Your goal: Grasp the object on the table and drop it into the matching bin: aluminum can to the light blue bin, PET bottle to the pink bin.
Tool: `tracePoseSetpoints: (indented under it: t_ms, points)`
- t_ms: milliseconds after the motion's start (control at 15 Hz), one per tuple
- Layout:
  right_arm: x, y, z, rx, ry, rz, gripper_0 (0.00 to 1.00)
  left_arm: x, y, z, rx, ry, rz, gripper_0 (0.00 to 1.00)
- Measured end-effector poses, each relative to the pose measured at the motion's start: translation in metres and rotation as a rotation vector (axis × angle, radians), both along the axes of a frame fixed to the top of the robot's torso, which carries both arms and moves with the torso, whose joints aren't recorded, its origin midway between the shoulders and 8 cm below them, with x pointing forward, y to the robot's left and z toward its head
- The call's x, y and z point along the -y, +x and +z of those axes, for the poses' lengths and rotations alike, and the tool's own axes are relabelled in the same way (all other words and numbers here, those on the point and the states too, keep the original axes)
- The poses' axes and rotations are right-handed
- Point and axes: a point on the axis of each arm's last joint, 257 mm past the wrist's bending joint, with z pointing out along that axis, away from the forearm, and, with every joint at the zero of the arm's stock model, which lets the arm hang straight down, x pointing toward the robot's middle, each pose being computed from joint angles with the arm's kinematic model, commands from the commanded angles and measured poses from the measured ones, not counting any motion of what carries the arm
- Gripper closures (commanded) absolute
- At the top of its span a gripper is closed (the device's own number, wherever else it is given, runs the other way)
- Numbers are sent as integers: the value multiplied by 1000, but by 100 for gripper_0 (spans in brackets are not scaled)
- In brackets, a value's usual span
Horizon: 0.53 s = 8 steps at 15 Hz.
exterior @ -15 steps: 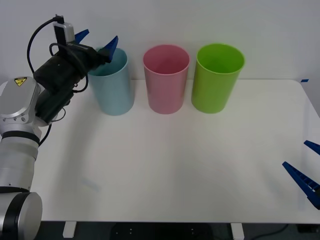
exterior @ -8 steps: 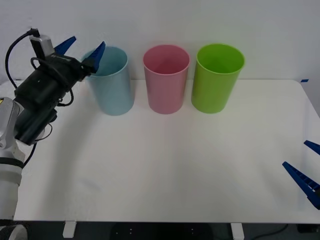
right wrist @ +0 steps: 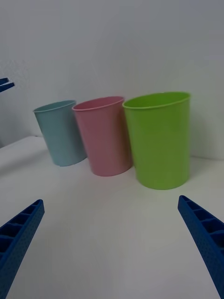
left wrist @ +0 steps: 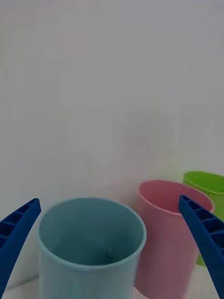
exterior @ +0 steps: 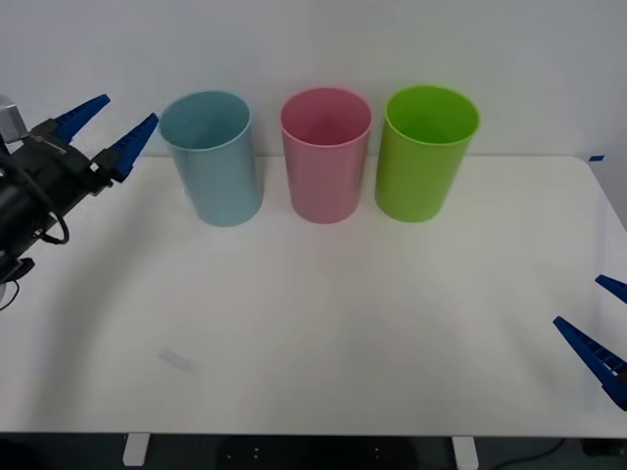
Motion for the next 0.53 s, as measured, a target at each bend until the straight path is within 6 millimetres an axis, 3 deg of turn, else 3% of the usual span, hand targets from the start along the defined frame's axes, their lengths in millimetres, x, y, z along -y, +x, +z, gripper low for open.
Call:
tracePoseSetpoints:
  t_ms: [533]
  points:
    - [0,0,0,0,0,0,0,-65,-85,-33,-32,107,-71,0]
